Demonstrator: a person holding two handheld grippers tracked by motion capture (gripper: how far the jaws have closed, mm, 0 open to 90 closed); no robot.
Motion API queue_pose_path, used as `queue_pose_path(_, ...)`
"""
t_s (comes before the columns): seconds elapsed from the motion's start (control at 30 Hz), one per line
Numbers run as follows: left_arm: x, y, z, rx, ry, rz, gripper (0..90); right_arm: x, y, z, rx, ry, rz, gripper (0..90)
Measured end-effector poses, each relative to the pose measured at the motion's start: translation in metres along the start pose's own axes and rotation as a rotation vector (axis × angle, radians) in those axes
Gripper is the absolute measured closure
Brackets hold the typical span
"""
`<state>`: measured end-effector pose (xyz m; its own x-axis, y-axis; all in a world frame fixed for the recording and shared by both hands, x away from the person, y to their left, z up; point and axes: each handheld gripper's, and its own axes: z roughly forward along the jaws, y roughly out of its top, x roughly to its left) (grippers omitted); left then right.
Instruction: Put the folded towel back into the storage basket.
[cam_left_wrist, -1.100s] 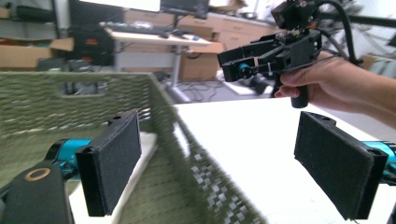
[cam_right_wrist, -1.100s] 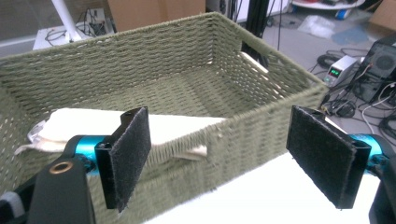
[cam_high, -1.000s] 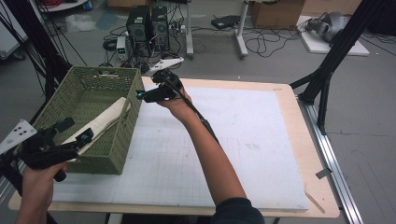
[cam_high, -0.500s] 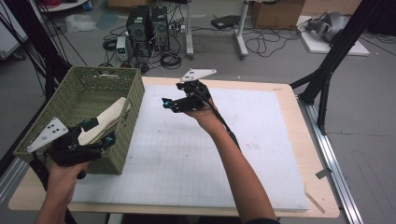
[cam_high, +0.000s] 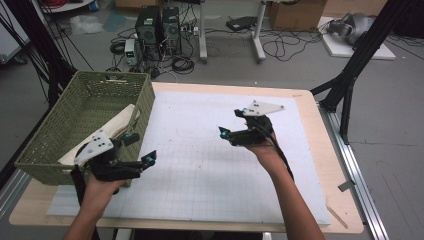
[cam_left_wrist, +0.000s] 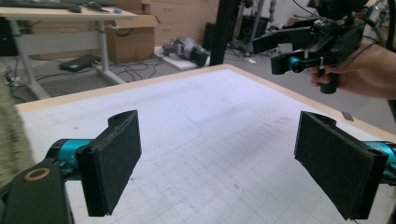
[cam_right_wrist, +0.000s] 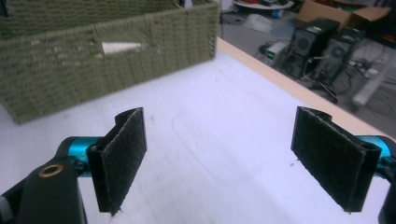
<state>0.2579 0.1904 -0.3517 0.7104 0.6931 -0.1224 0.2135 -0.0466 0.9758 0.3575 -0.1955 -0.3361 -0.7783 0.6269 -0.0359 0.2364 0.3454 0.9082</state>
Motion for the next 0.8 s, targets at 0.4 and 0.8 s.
queue_pose_path(0.4,-0.019,-0.027,0.039,0.019,-0.060,0.021,17.4,0.003,-0.072,-0.065,-0.022,-0.128,0.078,15.9)
queue_pose_path(0.8,-0.028,-0.060,0.064,0.080,-0.069,0.021,17.3,0.009,-0.118,-0.090,0.007,-0.208,0.131,15.9)
